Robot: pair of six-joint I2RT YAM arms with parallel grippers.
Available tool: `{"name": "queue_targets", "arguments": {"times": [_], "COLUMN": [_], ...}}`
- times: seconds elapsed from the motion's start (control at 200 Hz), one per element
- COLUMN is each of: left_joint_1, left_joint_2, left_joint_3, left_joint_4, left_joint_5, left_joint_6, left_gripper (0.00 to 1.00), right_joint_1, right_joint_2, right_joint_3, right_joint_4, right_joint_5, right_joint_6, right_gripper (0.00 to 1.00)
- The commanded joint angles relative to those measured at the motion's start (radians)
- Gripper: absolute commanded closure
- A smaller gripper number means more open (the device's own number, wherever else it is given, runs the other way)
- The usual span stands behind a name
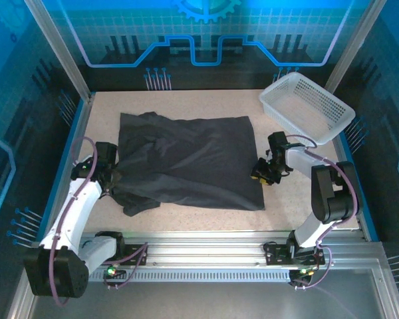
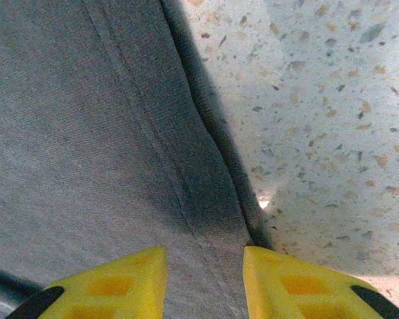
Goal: Fold and stack the t-shirts
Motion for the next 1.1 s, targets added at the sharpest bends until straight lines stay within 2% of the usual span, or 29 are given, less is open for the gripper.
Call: {"name": "queue_targets", "arguments": {"times": [0.0,0.17,0.38,0.76,0.98,1.095], "left_joint_1": [0.014,0.014,0.014,0.014,0.014,0.014], "left_joint_2": [-0.01,-0.019,-0.024,-0.022,-0.02,-0.02], "left_joint_3": [-0.015,-0.022,-0.024,-0.021,-0.023,-0.028], "left_joint_4": [-0.005,-0.004,-0.005,-0.007,-0.005,0.0], "left_joint_5": [0.005,0.008,0.013,0.014,0.017,0.02], "left_joint_6": [0.011,0.011,0.011,0.016,0.016,0.014], "left_gripper": [1.0,1.0,1.0,1.0,1.0,1.0], "right_joint_1": [0.013,0.013,0.021,0.045,0.05,0.051], "right_joint_2": [0.016,0.007,-0.009,0.055,0.022,0.02], "right_joint_3": [0.008,0.022,0.037,0.049,0.074,0.091], "right_joint_4": [-0.005,-0.029,-0.027,-0.008,-0.023,-0.034], "right_joint_5": [-0.007,0.026,0.071,0.068,0.056,0.048], "right_joint_6": [-0.017,-0.032,-0.093,-0.106,-0.095,-0.087], "right_gripper": [0.65,0.68,0.61,0.61,0.65,0.7]}}
